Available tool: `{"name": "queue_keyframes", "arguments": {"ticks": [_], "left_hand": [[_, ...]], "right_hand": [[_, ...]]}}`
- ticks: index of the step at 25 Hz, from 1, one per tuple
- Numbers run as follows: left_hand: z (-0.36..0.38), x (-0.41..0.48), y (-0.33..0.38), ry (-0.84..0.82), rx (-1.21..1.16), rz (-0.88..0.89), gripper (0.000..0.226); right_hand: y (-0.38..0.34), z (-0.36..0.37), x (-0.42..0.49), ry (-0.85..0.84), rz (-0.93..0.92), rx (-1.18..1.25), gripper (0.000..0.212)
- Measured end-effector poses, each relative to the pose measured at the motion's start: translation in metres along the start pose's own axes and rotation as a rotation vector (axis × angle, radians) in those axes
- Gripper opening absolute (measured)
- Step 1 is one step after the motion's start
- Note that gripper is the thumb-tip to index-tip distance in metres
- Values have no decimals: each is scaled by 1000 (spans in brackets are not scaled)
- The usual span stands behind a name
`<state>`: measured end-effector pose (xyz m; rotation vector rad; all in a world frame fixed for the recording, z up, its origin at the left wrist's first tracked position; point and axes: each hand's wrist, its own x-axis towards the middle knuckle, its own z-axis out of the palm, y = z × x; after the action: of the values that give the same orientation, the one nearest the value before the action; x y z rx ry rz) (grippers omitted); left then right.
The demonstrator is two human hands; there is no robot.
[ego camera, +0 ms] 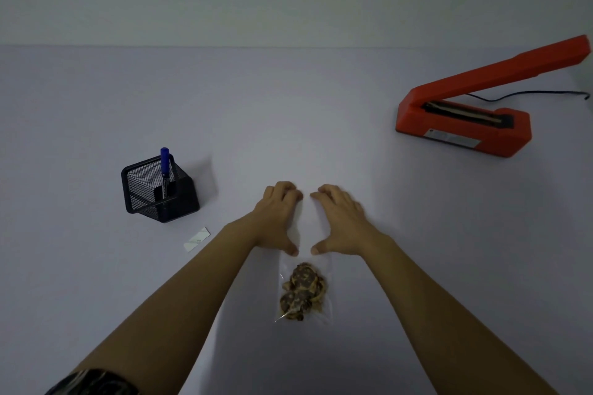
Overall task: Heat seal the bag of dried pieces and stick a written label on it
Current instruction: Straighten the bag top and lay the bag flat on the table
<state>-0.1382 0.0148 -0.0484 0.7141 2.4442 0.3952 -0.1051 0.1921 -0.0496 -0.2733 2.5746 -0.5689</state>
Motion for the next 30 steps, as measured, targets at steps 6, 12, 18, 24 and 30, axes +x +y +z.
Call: {"name": "queue_keyframes", "arguments": {"ticks": [6,12,18,24,30], "left_hand": [[-2,7,-8,50,-237,-54,82],[0,7,-11,108,-331,-77,77],[-14,6,1,262,-453,-89,59],[-45,37,45,333,-439,-78,57],[-59,110,120,256,-441,-72,60]], "right_hand": [[5,-1,5,-6,3,-21,119],[11,1,6,87,-10,161,90],[17,-5,10,391,3,409,56],[46,-36,-6,595,142,527,50],[131,-81,-29,743,493,599,66]]}}
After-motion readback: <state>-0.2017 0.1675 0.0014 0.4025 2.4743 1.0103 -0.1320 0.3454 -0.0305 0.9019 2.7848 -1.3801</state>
